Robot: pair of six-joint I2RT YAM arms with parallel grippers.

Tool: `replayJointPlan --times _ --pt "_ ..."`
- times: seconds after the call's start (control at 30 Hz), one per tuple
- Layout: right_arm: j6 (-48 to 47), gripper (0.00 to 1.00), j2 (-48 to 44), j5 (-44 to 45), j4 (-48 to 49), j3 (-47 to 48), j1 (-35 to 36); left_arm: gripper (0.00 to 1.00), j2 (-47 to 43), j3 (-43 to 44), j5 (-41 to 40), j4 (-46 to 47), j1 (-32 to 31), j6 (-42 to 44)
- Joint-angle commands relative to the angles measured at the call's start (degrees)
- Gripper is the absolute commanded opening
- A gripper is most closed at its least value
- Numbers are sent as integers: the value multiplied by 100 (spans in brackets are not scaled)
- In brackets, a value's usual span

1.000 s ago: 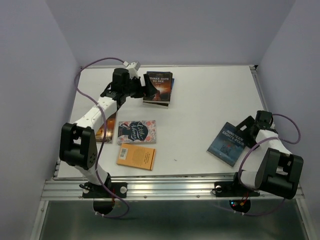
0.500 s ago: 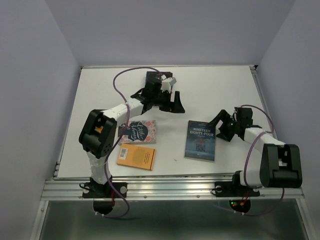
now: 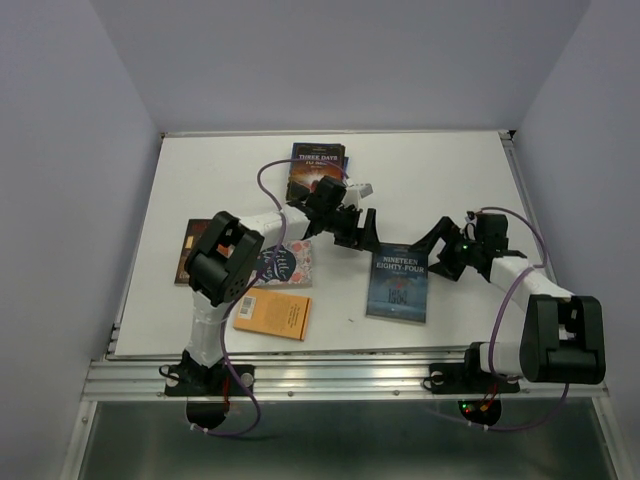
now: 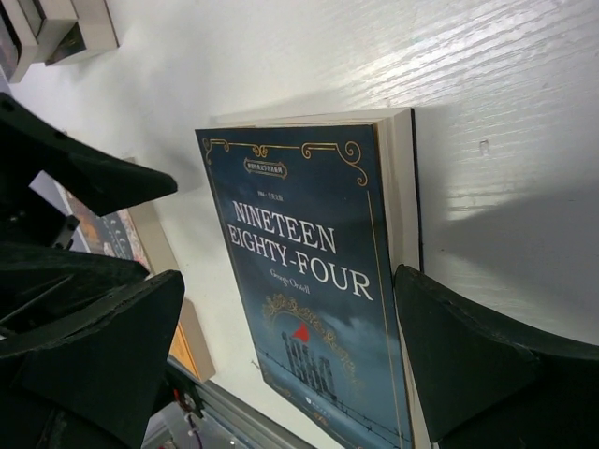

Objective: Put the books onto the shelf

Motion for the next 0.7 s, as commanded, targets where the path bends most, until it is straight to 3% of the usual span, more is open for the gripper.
replayJointPlan --times 0.0,0.33,0.5,0.67 --pt "16 100 -269 -568 3 106 56 86 -8 123 118 134 -92 -72" --pt "-62 96 -533 -860 -128 124 56 82 167 88 22 178 -241 -212" --pt "-221 76 -489 -1201 -173 45 56 81 264 88 39 213 -259 -256" --pt "-440 65 -357 -1387 -234 -16 56 81 370 114 127 283 -276 -309"
